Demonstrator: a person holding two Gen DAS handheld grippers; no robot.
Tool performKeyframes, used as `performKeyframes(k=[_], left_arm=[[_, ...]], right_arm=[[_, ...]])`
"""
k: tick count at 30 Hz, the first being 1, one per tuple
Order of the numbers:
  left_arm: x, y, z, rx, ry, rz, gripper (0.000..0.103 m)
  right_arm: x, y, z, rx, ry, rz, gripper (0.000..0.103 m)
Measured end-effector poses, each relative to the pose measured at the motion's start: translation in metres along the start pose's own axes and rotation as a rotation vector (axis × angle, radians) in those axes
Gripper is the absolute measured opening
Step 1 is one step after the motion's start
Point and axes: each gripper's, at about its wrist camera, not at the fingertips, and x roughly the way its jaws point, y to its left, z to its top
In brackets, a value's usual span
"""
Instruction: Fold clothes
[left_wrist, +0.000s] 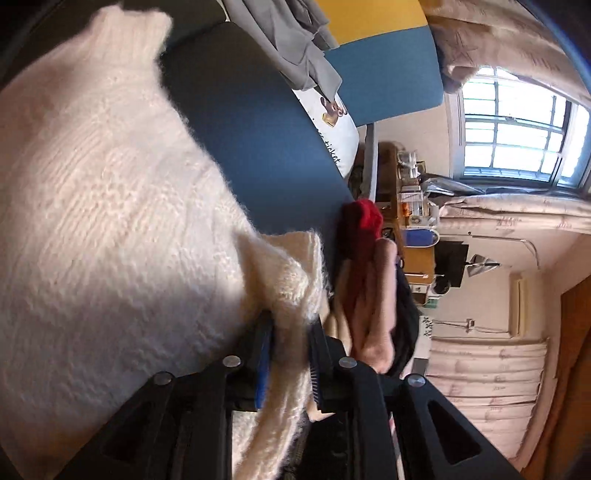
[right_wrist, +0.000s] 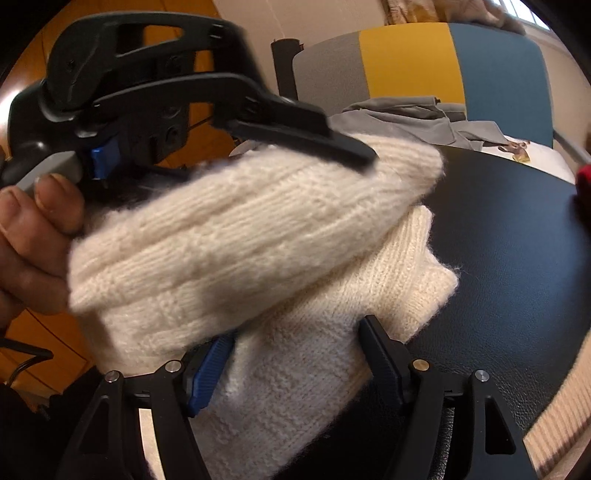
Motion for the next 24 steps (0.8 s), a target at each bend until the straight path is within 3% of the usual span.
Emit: performKeyframes(k=[5, 10, 12, 16, 18, 21, 24], left_arm=[[-0.011, -0.025, -0.011, 0.042, 0.107, -0.114, 0.019], [-0.045, -0.058, -0.019, 0.186, 0.118, -0.163, 0.019], [-0.073, -0.063, -0.015, 0.258, 0.062, -0.157, 0.019], [-0.134, -0.043, -0.002, 0.35, -0.126, -0.058, 0.022], [-0.16, -0.02, 0.004, 0.354, -0.217, 0.006, 0.022], [-0.176, 0.021, 0.006, 0.317, -0.289, 0.077, 0.022], [-0.179, 0.057, -0.001, 0.318, -0.337, 0.129, 0.022]], right_arm=[[-0.009, 0.006, -0.002, -0.017, -0.012, -0.036, 0.078], [-0.036, 0.013, -0.018, -0.061, 0.028, -0.123, 0.084], [-0.054, 0.011, -0.029, -0.058, 0.046, -0.151, 0.084], [-0.097, 0.025, -0.047, -0.055, 0.051, -0.157, 0.084], [-0.118, 0.034, -0.042, -0.056, 0.019, -0.115, 0.084], [-0.136, 0.059, -0.032, -0.046, -0.02, 0.02, 0.084], [-0.125, 0.087, -0.022, -0.062, 0.001, 0.122, 0.083]])
